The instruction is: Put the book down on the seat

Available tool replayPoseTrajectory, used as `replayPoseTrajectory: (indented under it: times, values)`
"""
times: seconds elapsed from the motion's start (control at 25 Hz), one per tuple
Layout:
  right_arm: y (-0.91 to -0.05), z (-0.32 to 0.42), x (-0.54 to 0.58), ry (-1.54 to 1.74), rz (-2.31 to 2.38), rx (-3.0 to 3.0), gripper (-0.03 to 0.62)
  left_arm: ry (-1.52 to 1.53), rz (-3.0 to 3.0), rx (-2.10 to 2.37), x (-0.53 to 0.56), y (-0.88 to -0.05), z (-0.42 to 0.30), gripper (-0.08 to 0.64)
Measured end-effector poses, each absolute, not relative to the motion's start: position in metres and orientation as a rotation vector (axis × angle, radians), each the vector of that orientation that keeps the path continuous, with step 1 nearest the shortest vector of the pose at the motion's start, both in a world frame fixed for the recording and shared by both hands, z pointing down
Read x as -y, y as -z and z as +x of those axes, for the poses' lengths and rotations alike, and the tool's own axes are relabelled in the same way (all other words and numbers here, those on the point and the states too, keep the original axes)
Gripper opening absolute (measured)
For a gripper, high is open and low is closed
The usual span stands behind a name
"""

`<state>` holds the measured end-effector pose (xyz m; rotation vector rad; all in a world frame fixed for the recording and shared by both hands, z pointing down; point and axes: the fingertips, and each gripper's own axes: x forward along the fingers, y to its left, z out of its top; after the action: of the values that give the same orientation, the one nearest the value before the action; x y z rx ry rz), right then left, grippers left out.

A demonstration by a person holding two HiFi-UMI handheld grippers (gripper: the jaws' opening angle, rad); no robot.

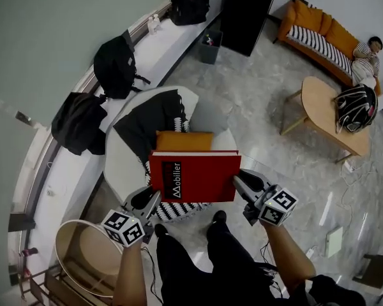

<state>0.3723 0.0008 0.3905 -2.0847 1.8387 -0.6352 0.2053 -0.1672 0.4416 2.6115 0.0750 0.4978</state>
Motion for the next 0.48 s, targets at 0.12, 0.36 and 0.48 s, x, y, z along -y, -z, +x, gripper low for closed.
replayPoseTrajectory:
  times: [0.12, 0.36, 0.48]
  values:
    - [-0.441, 0.379, 0.004, 0.703, -2.084, -1.864, 0.093, -0.539, 2.574, -0.043, 0.167, -0.481, 0.204, 0.099]
    - [-0.546, 0.374, 0.006, 0.905, -2.053, -1.897, 0.089, -0.604, 2.483, 0.029, 0.173, -0.568, 0.2, 0.097]
    - [-0.586, 0.38, 0.006, 0.946, -2.061, -1.9, 0.087, -0.636, 2.465, 0.013, 0.172, -0.611, 0.208, 0.096]
